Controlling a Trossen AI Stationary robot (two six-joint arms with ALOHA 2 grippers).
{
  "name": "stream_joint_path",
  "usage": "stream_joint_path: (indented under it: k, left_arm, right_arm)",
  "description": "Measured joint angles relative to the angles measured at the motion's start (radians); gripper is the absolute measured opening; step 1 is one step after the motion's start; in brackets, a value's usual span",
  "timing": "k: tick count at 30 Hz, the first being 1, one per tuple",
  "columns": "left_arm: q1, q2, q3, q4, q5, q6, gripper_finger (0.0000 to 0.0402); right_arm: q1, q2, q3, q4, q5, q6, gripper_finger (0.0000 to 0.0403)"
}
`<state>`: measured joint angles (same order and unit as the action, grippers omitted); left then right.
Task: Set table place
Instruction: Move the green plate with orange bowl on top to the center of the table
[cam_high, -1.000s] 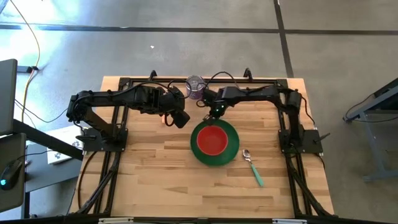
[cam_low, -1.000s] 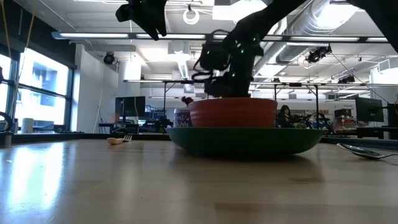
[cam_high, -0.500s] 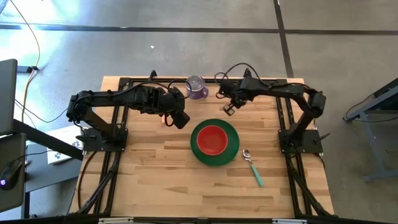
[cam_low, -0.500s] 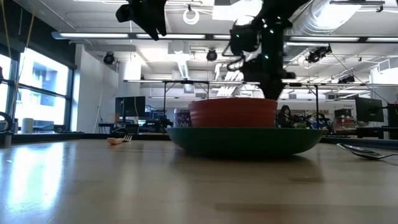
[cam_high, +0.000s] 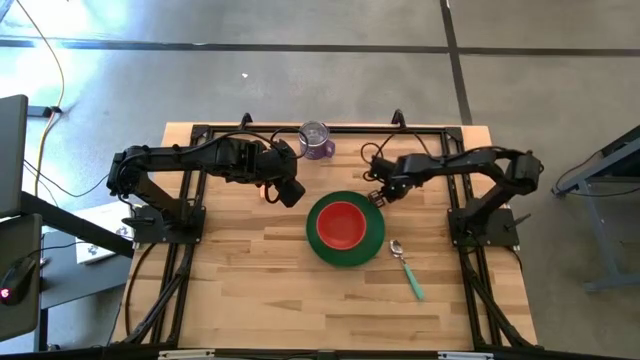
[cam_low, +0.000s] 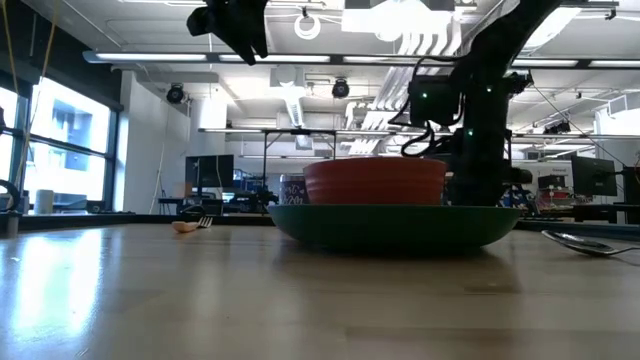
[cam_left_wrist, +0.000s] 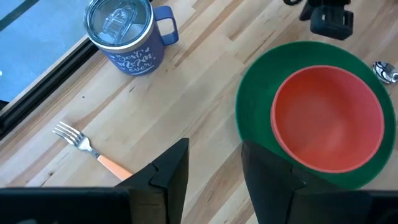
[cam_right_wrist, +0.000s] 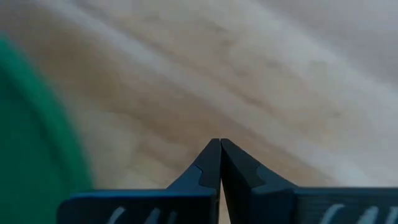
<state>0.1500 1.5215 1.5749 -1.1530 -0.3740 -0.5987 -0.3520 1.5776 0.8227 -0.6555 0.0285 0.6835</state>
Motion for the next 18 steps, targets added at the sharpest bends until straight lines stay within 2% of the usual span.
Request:
stream_joint_path:
  k: [18]
  left_arm:
    - [0.0,0.0,0.0,0.0,0.0,0.0,0.0134]
  right_arm:
    - [0.228,0.001,0.009,0.153,-0.02,0.235,0.0]
